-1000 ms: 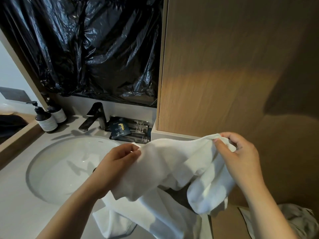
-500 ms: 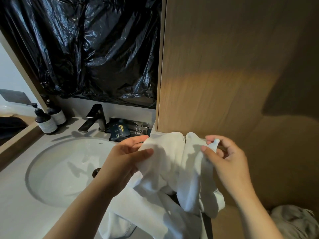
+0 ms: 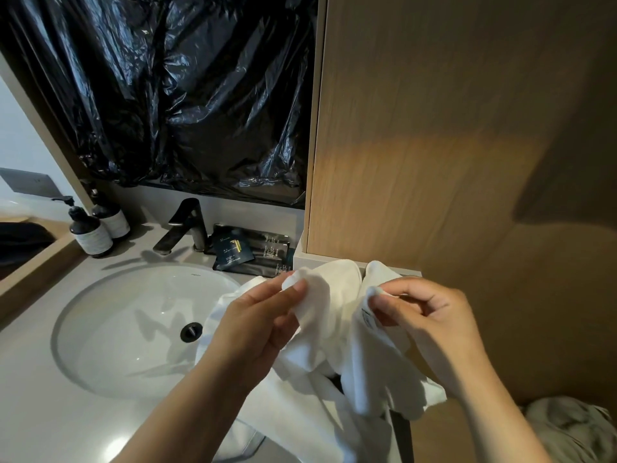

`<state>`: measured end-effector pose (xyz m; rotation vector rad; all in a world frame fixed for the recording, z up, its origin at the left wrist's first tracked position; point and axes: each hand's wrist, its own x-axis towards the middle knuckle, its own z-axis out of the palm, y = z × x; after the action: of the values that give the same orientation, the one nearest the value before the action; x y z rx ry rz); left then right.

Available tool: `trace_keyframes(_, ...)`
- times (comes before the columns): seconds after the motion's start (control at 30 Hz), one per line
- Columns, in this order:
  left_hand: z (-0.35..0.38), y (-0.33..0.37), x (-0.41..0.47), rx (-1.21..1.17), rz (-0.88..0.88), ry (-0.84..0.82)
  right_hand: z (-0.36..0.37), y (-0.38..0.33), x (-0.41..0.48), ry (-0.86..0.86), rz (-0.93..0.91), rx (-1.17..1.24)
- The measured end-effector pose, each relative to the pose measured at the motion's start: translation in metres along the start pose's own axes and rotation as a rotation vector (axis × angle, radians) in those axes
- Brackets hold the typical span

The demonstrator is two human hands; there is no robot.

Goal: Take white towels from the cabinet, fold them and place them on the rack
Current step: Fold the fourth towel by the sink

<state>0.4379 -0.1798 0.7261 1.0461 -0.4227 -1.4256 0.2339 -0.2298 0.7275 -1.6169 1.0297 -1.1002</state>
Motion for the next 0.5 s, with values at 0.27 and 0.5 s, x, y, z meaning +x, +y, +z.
trace_keyframes(0.27, 0.001, -0.002, -0.007, 0.209, 0.169, 0.063, 0.009, -0.016, -0.003, -0.046, -0.188, -0.114)
trace_keyframes(0.5, 0.005, 0.004, -0.016, 0.278, 0.273, -0.026, 0.021, -0.033, -0.004, -0.083, -0.282, -0.226)
